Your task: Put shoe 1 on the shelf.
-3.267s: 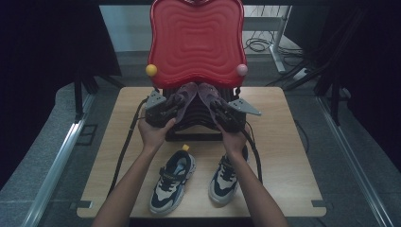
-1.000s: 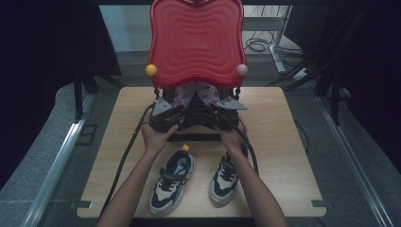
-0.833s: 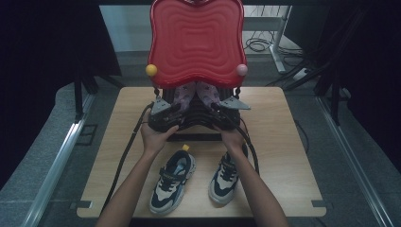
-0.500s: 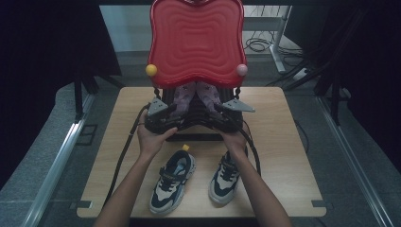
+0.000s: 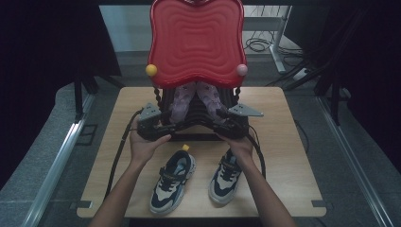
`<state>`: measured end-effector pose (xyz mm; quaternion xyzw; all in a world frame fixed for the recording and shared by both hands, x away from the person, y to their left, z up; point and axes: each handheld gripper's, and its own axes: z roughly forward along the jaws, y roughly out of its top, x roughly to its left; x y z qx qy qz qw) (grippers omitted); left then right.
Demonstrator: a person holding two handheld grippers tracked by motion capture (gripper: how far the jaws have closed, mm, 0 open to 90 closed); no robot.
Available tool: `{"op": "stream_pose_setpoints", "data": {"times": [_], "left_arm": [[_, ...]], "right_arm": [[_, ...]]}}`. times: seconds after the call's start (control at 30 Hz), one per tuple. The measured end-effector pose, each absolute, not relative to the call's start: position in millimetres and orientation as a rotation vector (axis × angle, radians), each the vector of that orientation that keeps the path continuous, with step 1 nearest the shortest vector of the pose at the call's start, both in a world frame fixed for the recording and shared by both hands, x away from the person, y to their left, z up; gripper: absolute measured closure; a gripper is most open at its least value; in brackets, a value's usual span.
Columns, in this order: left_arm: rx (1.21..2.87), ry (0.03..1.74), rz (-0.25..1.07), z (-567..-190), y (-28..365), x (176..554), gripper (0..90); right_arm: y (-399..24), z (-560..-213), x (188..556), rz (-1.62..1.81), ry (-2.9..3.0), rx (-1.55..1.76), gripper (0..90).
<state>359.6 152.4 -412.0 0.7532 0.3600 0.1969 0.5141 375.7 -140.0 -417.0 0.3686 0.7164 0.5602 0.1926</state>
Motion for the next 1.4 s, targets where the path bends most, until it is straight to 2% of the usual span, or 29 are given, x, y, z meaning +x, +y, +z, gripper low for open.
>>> {"op": "stream_pose_setpoints", "data": {"times": [0.67,1.07,1.4], "left_arm": [[1.802,0.864,0.349,-430,168,308,37.5],[1.854,0.888,0.289,-446,177,284,37.3],[1.875,0.904,0.237,-453,187,264,39.3]], "right_arm": [[-159,-432,315,1.587,2.144,0.99,46.5],[-165,-447,295,1.542,2.211,0.976,46.0],[-150,-457,290,1.485,2.326,0.912,44.7]]}}
